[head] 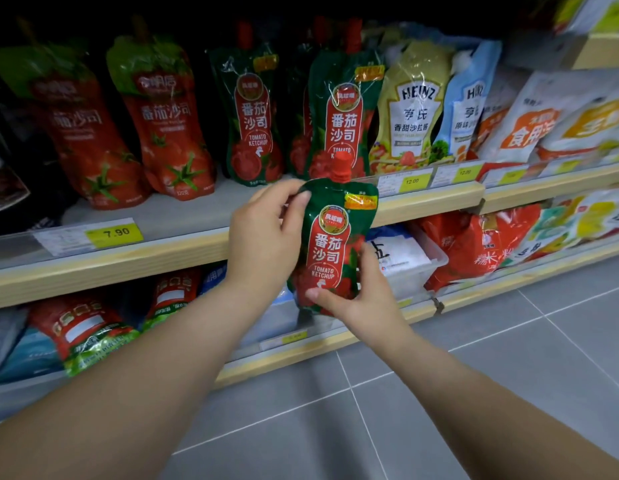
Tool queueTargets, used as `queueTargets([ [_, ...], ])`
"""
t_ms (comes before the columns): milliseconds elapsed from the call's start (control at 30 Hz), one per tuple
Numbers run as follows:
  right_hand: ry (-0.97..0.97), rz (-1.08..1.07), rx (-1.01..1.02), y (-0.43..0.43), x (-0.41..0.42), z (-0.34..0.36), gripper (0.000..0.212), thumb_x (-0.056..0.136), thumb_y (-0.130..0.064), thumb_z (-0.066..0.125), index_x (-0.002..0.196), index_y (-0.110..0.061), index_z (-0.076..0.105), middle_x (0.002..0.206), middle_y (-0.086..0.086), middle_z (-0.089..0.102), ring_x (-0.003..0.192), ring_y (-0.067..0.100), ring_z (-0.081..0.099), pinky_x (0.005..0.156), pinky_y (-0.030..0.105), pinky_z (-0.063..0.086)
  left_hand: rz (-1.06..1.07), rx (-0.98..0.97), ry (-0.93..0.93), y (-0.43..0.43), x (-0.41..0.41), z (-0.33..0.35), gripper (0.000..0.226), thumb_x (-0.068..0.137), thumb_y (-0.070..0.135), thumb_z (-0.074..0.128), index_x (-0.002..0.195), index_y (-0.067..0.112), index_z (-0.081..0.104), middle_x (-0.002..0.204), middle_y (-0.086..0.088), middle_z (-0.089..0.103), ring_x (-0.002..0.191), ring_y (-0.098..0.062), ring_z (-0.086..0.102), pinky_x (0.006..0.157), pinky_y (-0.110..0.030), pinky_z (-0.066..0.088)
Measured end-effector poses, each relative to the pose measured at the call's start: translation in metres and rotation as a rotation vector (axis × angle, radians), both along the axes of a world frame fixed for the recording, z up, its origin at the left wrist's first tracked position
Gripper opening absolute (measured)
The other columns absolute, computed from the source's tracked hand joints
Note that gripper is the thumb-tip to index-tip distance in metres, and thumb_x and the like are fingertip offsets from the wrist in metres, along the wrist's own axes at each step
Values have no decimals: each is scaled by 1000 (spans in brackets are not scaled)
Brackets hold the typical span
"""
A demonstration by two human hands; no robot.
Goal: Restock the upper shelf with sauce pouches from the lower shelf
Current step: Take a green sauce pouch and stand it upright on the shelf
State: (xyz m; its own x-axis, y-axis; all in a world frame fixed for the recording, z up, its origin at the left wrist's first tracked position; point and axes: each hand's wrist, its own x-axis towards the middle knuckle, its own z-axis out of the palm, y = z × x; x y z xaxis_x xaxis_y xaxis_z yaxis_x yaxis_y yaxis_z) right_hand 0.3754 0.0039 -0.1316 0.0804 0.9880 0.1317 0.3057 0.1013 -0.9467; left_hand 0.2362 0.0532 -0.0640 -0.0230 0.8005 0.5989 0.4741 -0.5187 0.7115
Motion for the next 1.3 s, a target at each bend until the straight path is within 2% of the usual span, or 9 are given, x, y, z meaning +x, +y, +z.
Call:
queueTargets([
  [167,76,-72,34,9,-13,16,58,65,-24,84,114,-24,54,101,-14,67,87,-2,64,80,27,54,-37,23,-100,0,-8,24,20,93,22,56,111,24,65,90,10,65,76,1,59,68,-20,50],
  [300,82,-95,111,20,-17,42,50,66,-24,83,110,-25,58,98,-11,69,87,1,65,80,31,55,-200,-40,-226,-6,-19,27,64,89,25,62,141,42,29,109,15,58,86,4,62,71,-9,47],
  [433,94,-49,182,31,-20,67,51,66,-24,84,111,-21,61,99,-7,71,90,7,67,83,38,56,-314,-152,-220,-12,-33,11,76,88,32,62,136,62,11,127,4,56,107,-8,62,84,-15,48],
  [667,-61,55,227,44,-30,83,63,64,-29,84,120,-22,55,108,-8,66,99,6,63,87,35,54,-244,-77,-319,-3,-40,7,86,83,21,70,144,47,15,109,5,64,98,-12,65,81,-29,53],
  [833,-374,52,313,58,-18,90,86,65,-24,82,138,-29,36,132,-8,50,120,9,46,98,27,40,-146,54,-315,9,-38,15,74,84,14,68,141,38,27,112,23,63,107,-2,60,85,-18,49],
  [967,-631,-114,397,65,-4,76,64,77,-26,73,135,-16,46,133,5,50,124,21,38,106,38,32,1,111,-238,20,-36,22,65,85,20,68,132,45,32,112,29,56,117,-8,54,96,-35,49],
  [1067,-777,-156,446,66,0,59,51,81,-27,68,127,-10,55,126,11,55,120,29,42,105,41,31,60,98,-154,31,-31,24,61,86,21,67,130,45,31,120,18,56,117,-7,53,96,-38,49],
  [1200,-781,-162,518,65,0,50,48,80,-23,67,125,-7,57,121,13,57,118,31,45,103,48,34,151,45,-9,47,-27,20,61,88,24,64,139,30,32,125,-1,57,110,-13,54,81,-22,43],
  [1300,-770,-177,529,65,-1,48,48,79,-24,67,124,-8,58,121,14,57,117,32,45,103,48,33,201,-29,63,54,-25,22,63,88,25,64,141,25,30,125,-6,57,109,-22,56,78,-25,39],
])
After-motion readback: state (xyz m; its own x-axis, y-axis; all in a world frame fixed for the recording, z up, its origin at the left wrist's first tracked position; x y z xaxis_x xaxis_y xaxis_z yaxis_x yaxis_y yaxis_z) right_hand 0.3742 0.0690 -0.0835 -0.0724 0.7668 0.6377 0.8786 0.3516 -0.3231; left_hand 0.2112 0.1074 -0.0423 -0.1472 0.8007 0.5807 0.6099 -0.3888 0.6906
